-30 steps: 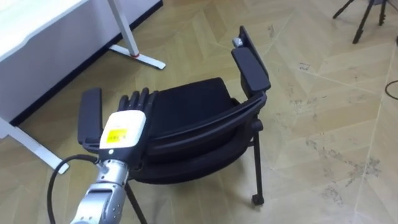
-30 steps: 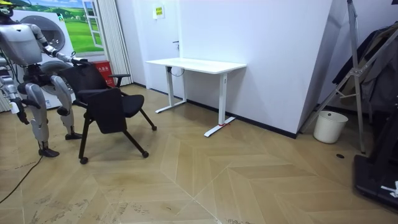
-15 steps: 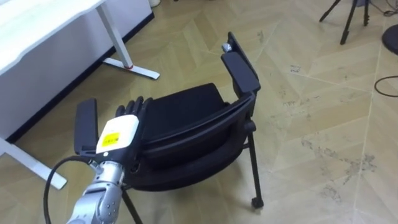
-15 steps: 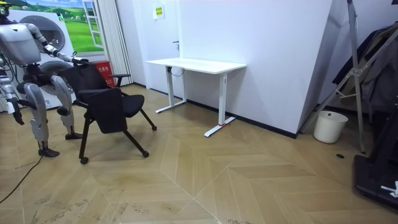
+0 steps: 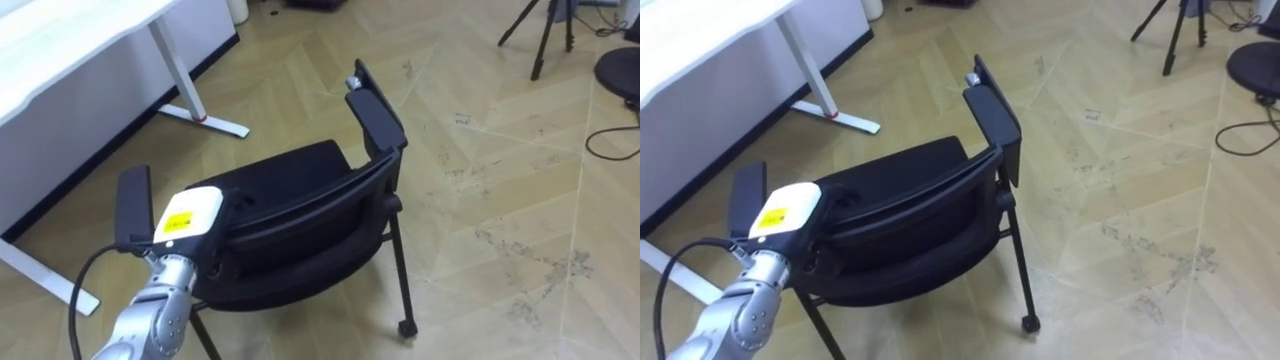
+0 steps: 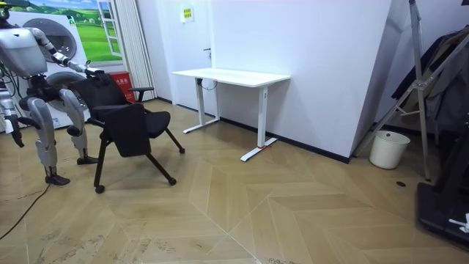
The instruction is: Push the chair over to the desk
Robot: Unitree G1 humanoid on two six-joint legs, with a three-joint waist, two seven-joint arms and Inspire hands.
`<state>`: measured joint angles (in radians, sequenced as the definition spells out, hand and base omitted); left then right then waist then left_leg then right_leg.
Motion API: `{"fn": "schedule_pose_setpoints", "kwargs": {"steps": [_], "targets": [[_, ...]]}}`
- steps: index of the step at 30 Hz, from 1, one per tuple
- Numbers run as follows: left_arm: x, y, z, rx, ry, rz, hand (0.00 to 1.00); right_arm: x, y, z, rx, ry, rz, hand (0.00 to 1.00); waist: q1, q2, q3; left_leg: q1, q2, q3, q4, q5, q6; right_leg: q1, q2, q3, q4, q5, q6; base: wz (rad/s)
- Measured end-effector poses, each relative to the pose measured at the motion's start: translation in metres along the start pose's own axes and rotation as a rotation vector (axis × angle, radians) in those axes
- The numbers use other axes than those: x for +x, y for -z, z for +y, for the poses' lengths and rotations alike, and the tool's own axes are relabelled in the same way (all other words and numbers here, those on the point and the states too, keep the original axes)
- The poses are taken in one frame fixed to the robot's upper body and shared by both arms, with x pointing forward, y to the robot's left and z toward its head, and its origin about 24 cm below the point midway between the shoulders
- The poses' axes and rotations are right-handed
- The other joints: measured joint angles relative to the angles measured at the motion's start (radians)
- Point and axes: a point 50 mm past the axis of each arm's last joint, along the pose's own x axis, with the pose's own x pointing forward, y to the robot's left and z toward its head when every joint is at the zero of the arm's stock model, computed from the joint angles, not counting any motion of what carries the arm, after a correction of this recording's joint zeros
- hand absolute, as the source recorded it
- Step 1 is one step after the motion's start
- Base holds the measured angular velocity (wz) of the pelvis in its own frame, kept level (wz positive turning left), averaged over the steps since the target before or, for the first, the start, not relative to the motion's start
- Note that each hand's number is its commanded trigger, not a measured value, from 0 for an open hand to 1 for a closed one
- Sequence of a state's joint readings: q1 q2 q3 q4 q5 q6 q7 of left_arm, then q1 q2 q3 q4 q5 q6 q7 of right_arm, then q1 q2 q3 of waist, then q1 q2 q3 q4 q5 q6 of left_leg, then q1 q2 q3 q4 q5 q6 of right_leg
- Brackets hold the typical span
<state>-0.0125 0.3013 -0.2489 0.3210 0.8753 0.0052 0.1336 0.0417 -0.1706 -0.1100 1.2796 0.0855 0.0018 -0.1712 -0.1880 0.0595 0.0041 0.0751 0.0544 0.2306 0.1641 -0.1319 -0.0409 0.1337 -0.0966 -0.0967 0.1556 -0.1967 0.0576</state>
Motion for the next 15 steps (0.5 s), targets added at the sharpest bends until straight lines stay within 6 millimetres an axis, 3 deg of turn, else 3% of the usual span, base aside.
{"fn": "schedule_pose_setpoints", "kwargs": {"steps": [8,12,15], "targets": [[0.000,0.001,0.002,0.026,-0.016,-0.003,1.00,0.000,-0.014,-0.014,0.059,0.162,-0.053,0.00,-0.002,-0.009,-0.0015,-0.006,0.000,0.000,0.000,0.000,0.000,-0.007,0.000,0.000,-0.001,0.002,0.000,0.00],[0.000,0.001,0.004,0.028,-0.035,-0.006,1.00,-0.004,-0.053,-0.025,0.068,0.264,-0.225,0.00,-0.003,-0.011,-0.0027,-0.012,0.000,0.001,0.001,0.000,0.000,-0.014,0.000,0.001,-0.001,0.004,0.000,0.00],[0.000,0.001,0.004,0.029,-0.035,-0.009,1.00,-0.021,-0.103,-0.033,0.031,0.366,-0.481,0.00,0.004,-0.013,-0.0033,-0.013,0.000,0.002,0.001,0.000,0.000,-0.015,0.000,0.002,0.000,0.004,0.000,0.00]]}}
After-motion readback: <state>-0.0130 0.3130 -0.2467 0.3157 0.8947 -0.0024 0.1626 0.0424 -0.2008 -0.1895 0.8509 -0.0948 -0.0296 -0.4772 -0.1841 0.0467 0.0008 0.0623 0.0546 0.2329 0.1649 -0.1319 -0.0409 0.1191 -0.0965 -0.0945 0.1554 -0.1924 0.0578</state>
